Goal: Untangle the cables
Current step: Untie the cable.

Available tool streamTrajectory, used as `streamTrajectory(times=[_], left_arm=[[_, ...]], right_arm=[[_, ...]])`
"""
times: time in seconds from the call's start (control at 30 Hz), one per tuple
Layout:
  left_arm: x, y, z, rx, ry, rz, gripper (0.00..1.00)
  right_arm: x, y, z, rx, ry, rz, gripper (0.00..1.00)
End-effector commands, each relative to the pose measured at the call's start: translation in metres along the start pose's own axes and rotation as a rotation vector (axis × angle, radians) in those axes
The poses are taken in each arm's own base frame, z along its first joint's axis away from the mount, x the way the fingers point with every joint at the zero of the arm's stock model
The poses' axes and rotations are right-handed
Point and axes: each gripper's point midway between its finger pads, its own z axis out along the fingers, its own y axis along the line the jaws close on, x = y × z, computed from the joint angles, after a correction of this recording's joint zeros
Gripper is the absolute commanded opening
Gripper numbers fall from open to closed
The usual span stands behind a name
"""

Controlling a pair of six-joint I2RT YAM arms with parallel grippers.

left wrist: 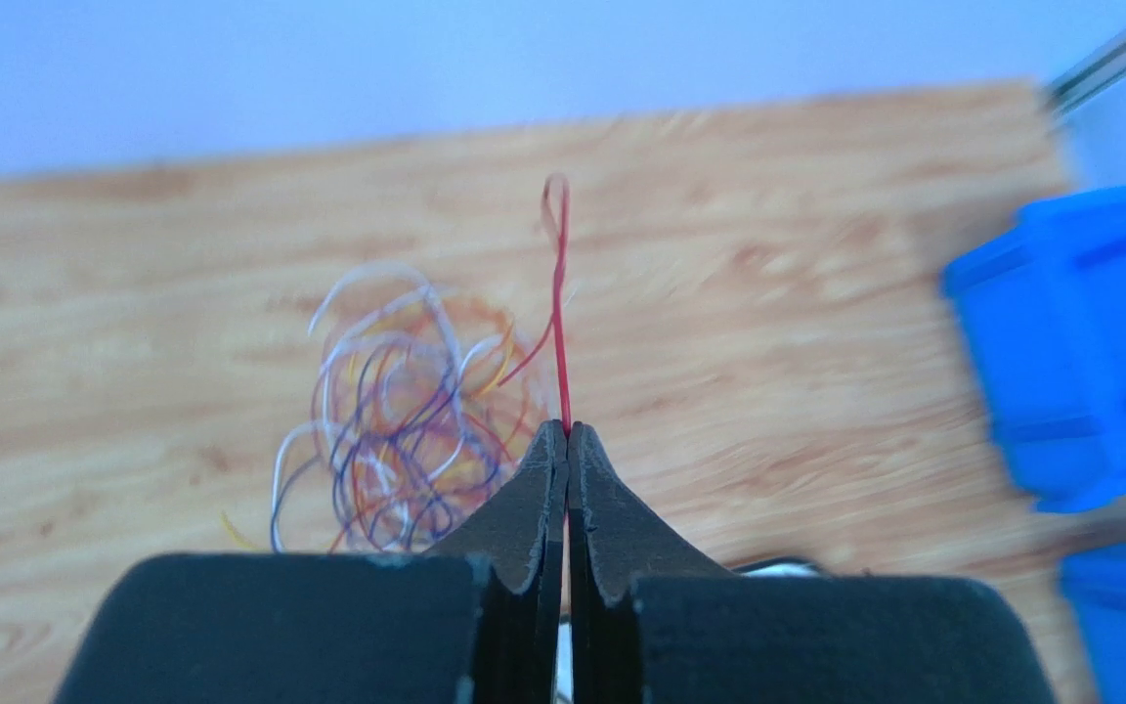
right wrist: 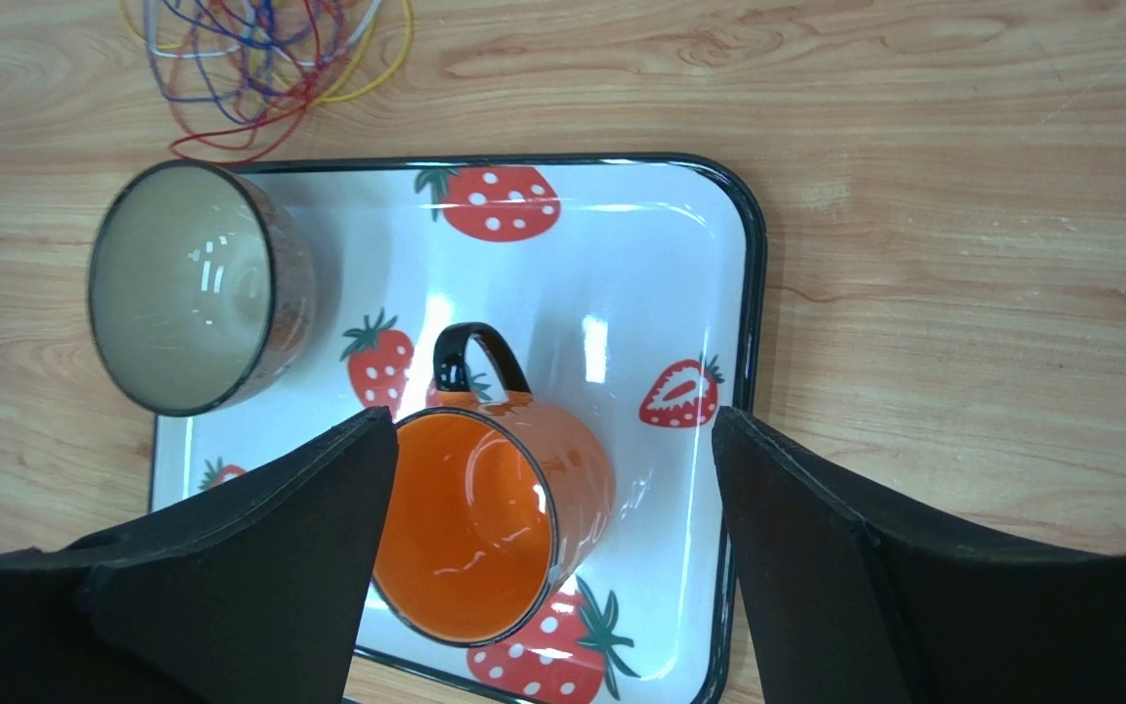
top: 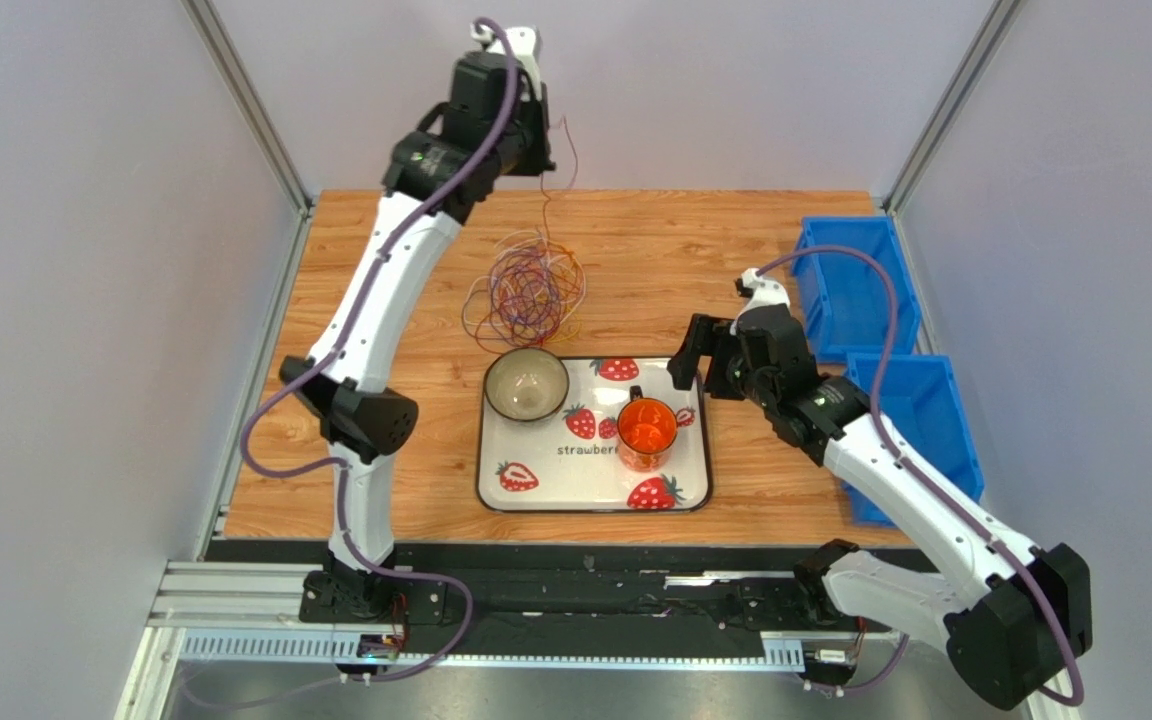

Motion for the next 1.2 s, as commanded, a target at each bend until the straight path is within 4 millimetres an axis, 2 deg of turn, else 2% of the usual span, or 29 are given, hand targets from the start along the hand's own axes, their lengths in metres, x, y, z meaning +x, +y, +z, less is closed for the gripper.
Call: streamTrajectory(times=[0.0, 0.03, 0.07, 0.1, 0.13, 0.17, 0.2, 0.27, 0.3, 0.33, 0.37, 0.4, 0.5, 0.57, 0.63, 0.67, 0.7, 0.77, 0.8, 0.83, 0.9, 0.93, 1.0, 1.03, 1.17], left_arm=[[-0.068, -0.030, -0.094, 0.201, -0.190, 0.012, 0.00], [-0.079, -0.035, -0.103, 0.233, -0.234, 0.009, 0.00], [-0.092, -0.037, -0.127, 0.263, -0.286, 0.004, 0.00], [-0.097, -0.037, -0.134, 0.270, -0.310, 0.005, 0.00], [-0.094, -0.037, -0.130, 0.270, -0.313, 0.001, 0.00], [-0.097, -0.036, -0.143, 0.275, -0.335, -0.001, 0.00], [-0.081, -0.034, -0.130, 0.264, -0.290, 0.005, 0.00], [-0.070, -0.036, -0.127, 0.289, -0.270, 0.016, 0.00], [-0.046, -0.034, -0.108, 0.278, -0.202, 0.019, 0.00], [-0.037, -0.032, -0.101, 0.269, -0.182, 0.014, 0.00], [-0.026, -0.031, -0.092, 0.262, -0.150, -0.010, 0.00], [-0.004, -0.028, -0.077, 0.248, -0.088, -0.022, 0.00], [0.024, -0.036, -0.053, 0.306, -0.004, -0.083, 0.00], [0.034, -0.040, -0.043, 0.350, 0.037, -0.130, 0.00], [0.030, -0.039, -0.040, 0.372, 0.047, -0.161, 0.00], [0.032, -0.039, -0.034, 0.372, 0.066, -0.184, 0.00], [0.021, -0.039, -0.037, 0.377, 0.053, -0.192, 0.00], [0.016, -0.038, -0.034, 0.397, 0.066, -0.220, 0.00], [0.005, -0.040, -0.039, 0.413, 0.050, -0.226, 0.00], [0.004, -0.041, -0.039, 0.436, 0.065, -0.244, 0.00], [-0.003, -0.042, -0.046, 0.465, 0.062, -0.256, 0.00], [-0.004, -0.040, -0.048, 0.479, 0.069, -0.266, 0.00], [-0.002, -0.038, -0.051, 0.485, 0.083, -0.288, 0.00], [-0.003, -0.035, -0.054, 0.489, 0.087, -0.302, 0.00], [0.008, -0.026, -0.054, 0.497, 0.125, -0.332, 0.00]], right_arm=[[-0.026, 0.020, -0.028, -0.096, -0.082, -0.017, 0.83], [-0.028, 0.021, -0.031, -0.107, -0.089, -0.019, 0.83], [-0.029, 0.023, -0.034, -0.119, -0.093, -0.025, 0.83], [-0.029, 0.024, -0.036, -0.127, -0.097, -0.026, 0.83], [-0.031, 0.025, -0.041, -0.136, -0.110, -0.028, 0.83], [-0.033, 0.026, -0.043, -0.141, -0.116, -0.027, 0.83], [-0.033, 0.026, -0.044, -0.144, -0.118, -0.026, 0.83], [-0.035, 0.030, -0.048, -0.165, -0.125, -0.026, 0.83], [-0.035, 0.031, -0.049, -0.178, -0.125, -0.030, 0.83], [-0.035, 0.034, -0.050, -0.193, -0.129, -0.036, 0.83], [-0.033, 0.047, -0.053, -0.266, -0.116, -0.048, 0.83], [-0.033, 0.052, -0.053, -0.299, -0.112, -0.068, 0.84], [-0.033, 0.078, -0.057, -0.442, -0.098, -0.128, 0.84], [-0.036, 0.087, -0.054, -0.476, -0.095, -0.146, 0.84], [-0.049, 0.094, -0.054, -0.488, -0.139, -0.170, 0.84], [-0.054, 0.094, -0.052, -0.477, -0.161, -0.173, 0.84], [-0.056, 0.094, -0.045, -0.473, -0.169, -0.179, 0.84], [-0.071, 0.104, -0.041, -0.509, -0.252, -0.209, 0.84], [-0.073, 0.106, -0.031, -0.507, -0.263, -0.213, 0.83], [-0.087, 0.112, -0.029, -0.522, -0.329, -0.221, 0.83], [-0.095, 0.111, -0.010, -0.480, -0.345, -0.216, 0.83], [-0.107, 0.116, -0.007, -0.480, -0.373, -0.221, 0.83], [-0.116, 0.121, 0.004, -0.471, -0.380, -0.248, 0.83], [-0.123, 0.129, 0.016, -0.475, -0.367, -0.262, 0.82], [-0.131, 0.140, 0.047, -0.474, -0.352, -0.320, 0.80]])
